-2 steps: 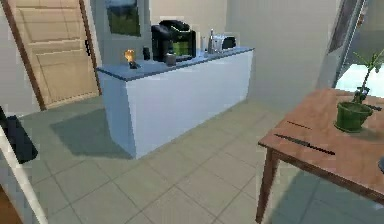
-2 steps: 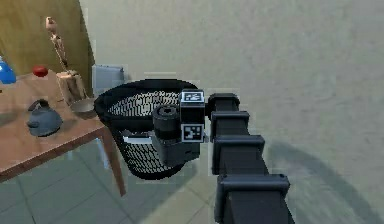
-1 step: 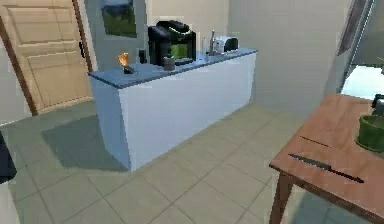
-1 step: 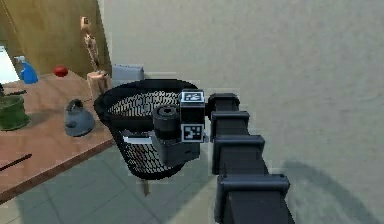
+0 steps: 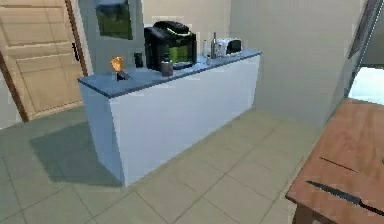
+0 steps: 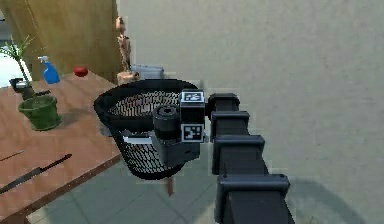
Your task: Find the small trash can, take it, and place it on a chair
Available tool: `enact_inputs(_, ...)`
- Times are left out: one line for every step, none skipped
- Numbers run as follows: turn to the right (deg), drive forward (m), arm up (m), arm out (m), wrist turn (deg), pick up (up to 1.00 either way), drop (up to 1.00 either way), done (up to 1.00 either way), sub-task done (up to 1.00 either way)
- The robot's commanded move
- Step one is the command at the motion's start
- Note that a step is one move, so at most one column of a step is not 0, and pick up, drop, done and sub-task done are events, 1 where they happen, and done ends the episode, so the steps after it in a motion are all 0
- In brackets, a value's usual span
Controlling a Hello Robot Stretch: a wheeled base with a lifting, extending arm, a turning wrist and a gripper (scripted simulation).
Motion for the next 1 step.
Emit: enact_inputs(45.0, 0.00, 0.00, 0.00, 0.0, 0.00, 0.00, 0.00, 0.00)
